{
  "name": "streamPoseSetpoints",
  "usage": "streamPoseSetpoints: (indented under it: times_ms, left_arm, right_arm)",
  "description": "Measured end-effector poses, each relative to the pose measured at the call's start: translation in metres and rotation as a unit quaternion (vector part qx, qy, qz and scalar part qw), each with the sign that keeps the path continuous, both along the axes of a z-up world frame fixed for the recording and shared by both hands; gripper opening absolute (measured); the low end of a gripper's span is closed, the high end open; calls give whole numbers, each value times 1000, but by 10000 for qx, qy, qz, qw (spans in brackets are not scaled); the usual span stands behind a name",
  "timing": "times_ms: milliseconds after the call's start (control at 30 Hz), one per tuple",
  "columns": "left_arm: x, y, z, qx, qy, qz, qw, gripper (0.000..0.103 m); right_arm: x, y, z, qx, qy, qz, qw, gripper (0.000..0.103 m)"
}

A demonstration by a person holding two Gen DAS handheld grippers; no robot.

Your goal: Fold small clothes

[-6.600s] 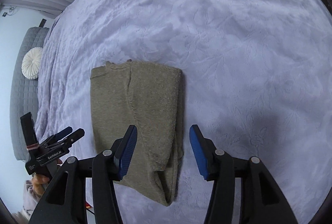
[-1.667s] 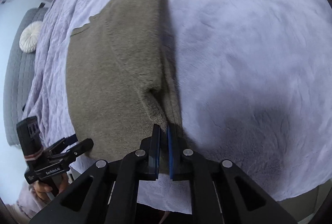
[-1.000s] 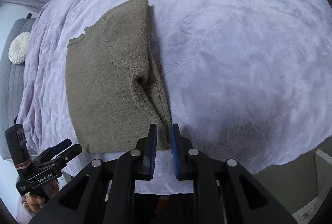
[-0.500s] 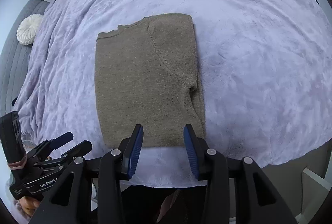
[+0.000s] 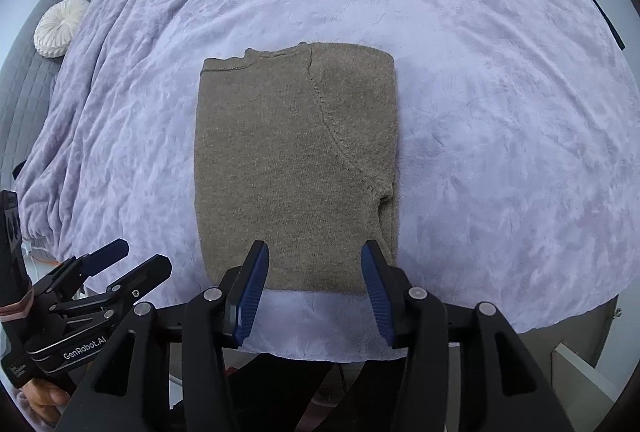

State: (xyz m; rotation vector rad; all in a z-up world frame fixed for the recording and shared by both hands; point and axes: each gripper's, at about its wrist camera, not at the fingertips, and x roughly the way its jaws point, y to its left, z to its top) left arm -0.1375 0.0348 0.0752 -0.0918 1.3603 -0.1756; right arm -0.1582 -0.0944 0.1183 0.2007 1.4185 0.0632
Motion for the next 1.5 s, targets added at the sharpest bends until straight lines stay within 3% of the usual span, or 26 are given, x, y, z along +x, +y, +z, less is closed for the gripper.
streamPoseSetpoints:
  times_ms: [33,100,200,367,433,833,1500]
  left_arm:
    - [1,-1,1,-4,-27,61,10000,103]
    - [4,-4,1,-2,-30,98,9999,103]
    - [6,-10,4,175,-73,155,9997,103]
    - [9,-16,6,296,-39,261,9992,103]
    - [10,-17,5,332,-17,320,9989,103]
    - [15,-21,10,762,-95,312,9966,103]
    - [20,-26,13,762,-51,215,9968,103]
  right_arm:
    - [2,-1,1,-25,2,30,10000,58]
    - [5,-3,3,-37,-2,92,10000,61]
    - [10,-2,5,-95,-77,210,9997,83]
    - [16,-3,3,-208,-111,189,9995,86]
    - [17,-5,3,-305,-139,138,9993,96]
    - [23,-11,-4,-397,123,40,9991,96]
    - [30,-6,1,-688,62,65,9976,96]
